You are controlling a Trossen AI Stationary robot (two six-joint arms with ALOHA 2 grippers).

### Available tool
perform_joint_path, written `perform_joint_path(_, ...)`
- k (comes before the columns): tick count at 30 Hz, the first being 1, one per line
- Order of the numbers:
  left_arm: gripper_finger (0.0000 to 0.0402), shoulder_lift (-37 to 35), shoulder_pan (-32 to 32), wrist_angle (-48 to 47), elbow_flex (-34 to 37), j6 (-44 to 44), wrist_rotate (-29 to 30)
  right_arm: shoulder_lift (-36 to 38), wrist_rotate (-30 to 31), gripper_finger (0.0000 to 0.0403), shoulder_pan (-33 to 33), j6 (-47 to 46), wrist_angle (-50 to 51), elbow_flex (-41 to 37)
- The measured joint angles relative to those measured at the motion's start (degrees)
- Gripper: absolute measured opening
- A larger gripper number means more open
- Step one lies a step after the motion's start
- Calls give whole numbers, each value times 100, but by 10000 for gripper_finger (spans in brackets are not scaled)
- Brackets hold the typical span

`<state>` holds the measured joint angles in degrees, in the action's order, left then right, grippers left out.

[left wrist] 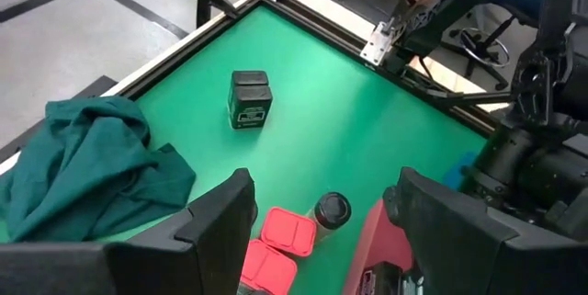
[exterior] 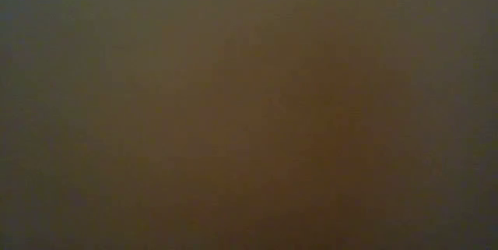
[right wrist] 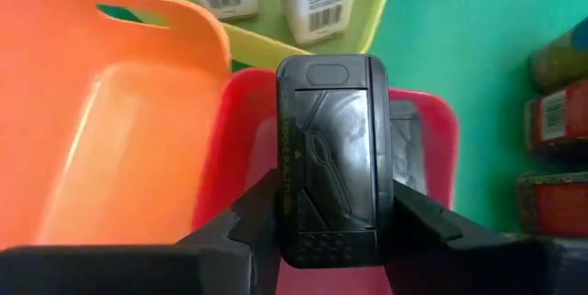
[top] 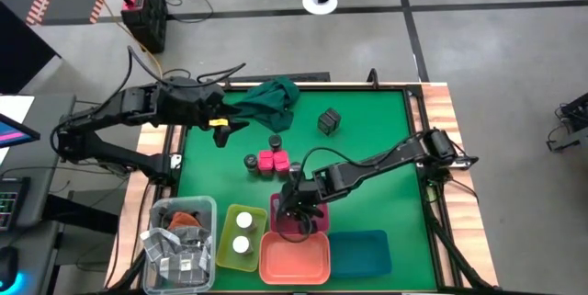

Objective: Sort spices by type
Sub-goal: Put the top black seasoning can into the pink bin

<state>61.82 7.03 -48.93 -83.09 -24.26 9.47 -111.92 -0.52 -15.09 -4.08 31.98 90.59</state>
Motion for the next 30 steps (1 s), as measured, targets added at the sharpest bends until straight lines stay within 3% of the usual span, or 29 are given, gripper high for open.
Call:
perform_joint_path(20,254,0,0,-6,-198,232,51,-63,-113,172,-112,-51,-141,8)
perform_joint_path(30,254,0,7,-104,-203,343,37,-312,-113,173,-90,-516,-258,12)
